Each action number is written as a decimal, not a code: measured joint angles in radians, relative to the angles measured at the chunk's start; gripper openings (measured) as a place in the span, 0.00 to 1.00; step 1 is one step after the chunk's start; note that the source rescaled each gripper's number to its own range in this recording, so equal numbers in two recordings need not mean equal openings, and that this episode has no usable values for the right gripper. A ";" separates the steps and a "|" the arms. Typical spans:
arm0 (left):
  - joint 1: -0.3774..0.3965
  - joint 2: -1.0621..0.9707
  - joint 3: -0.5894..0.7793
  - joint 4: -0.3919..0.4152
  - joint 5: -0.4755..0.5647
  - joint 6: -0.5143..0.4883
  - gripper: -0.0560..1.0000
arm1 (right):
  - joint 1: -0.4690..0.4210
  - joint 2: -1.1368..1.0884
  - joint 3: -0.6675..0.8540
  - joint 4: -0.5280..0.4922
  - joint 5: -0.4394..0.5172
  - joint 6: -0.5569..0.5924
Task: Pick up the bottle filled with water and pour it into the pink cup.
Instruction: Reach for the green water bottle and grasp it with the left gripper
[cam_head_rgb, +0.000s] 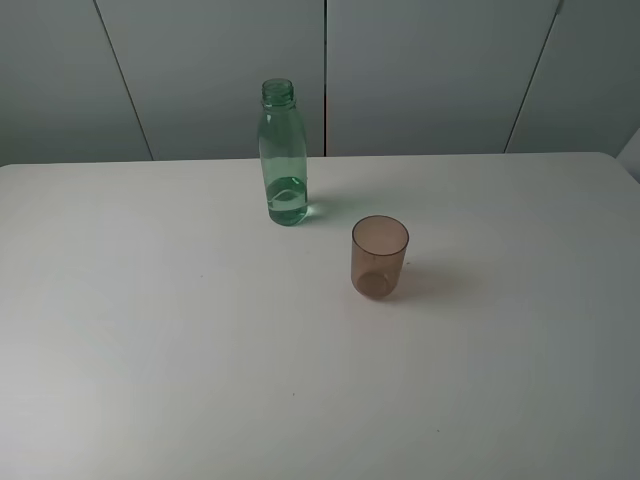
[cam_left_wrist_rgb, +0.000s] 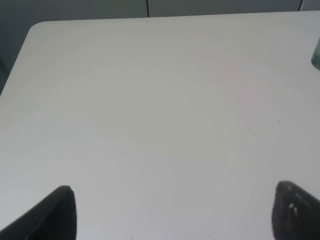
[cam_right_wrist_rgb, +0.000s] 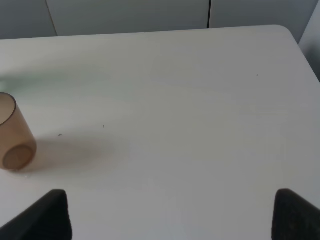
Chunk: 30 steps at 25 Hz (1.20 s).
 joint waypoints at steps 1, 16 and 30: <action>0.000 0.000 0.000 0.000 0.000 0.000 1.00 | 0.000 0.000 0.000 0.000 0.000 0.000; 0.000 0.000 0.000 0.000 0.000 0.000 1.00 | 0.000 0.000 0.000 0.000 0.000 0.000; 0.000 0.057 -0.053 -0.146 -0.121 0.052 1.00 | 0.000 0.000 0.000 0.000 0.000 0.000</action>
